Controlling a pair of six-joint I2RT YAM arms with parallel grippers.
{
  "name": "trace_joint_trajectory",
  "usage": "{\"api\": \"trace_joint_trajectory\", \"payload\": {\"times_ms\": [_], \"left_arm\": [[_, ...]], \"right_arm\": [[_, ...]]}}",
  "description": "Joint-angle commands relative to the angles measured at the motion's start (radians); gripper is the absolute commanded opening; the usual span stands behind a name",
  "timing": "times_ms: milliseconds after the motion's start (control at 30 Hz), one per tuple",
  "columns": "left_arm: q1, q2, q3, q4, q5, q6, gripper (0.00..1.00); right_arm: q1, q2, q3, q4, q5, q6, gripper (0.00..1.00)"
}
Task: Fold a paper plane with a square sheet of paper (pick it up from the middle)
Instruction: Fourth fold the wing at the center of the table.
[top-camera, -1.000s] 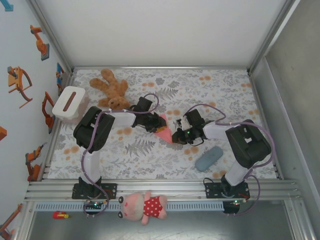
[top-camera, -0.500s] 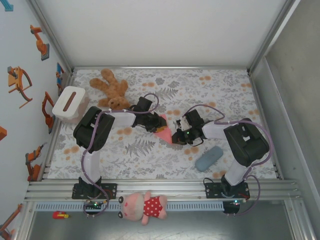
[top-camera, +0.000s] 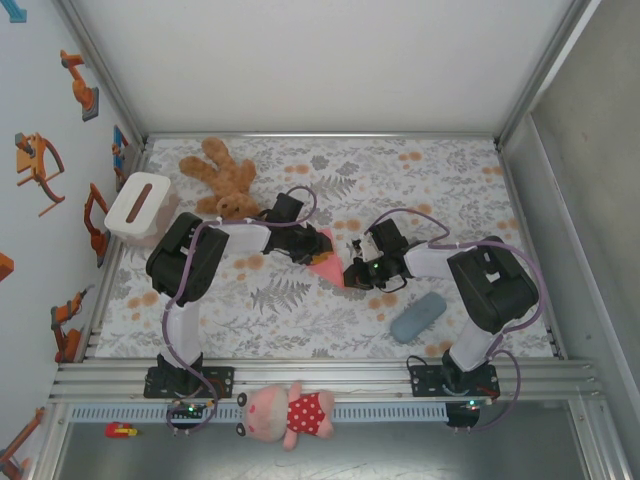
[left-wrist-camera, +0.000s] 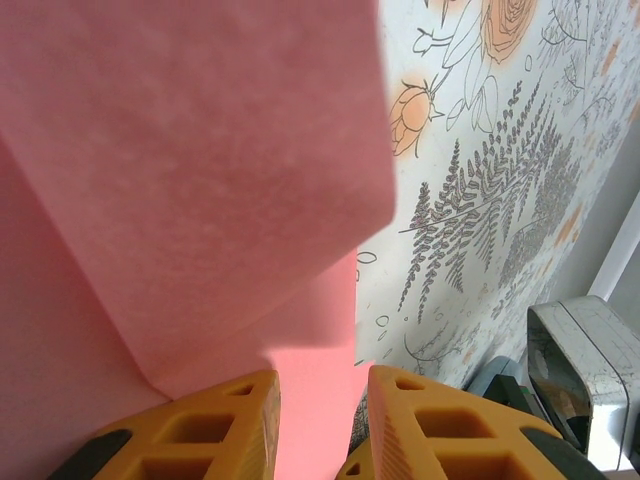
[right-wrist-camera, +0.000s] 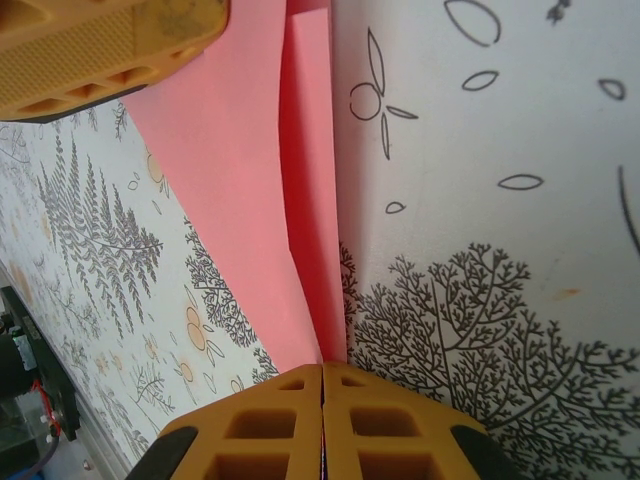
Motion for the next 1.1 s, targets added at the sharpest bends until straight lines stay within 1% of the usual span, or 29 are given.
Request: {"api": "trace_joint_trajectory", "payload": {"times_ms": [0,233,633,1067], "left_arm": [[0.014,0.001,0.030,-0.044,-0.014,0.034,0.29],[0.019,0.000,0.052,-0.039,-0.010,0.056,0.29],[0.040,0.057,0.115,-0.043,0.001,0.116,0.28],[0.049,0.113,0.136,-0.055,-0.002,0.118,0.27]], "right_arm": [[0.006,0.008,-0.011,-0.033,0.044,-0.015,0.08],[0.005,0.016,-0.021,-0.038,0.065,-0.013,0.07],[0.003,0.015,-0.031,-0.042,0.091,-0.007,0.06],[0.002,0.009,-0.031,-0.055,0.108,-0.004,0.06]]}}
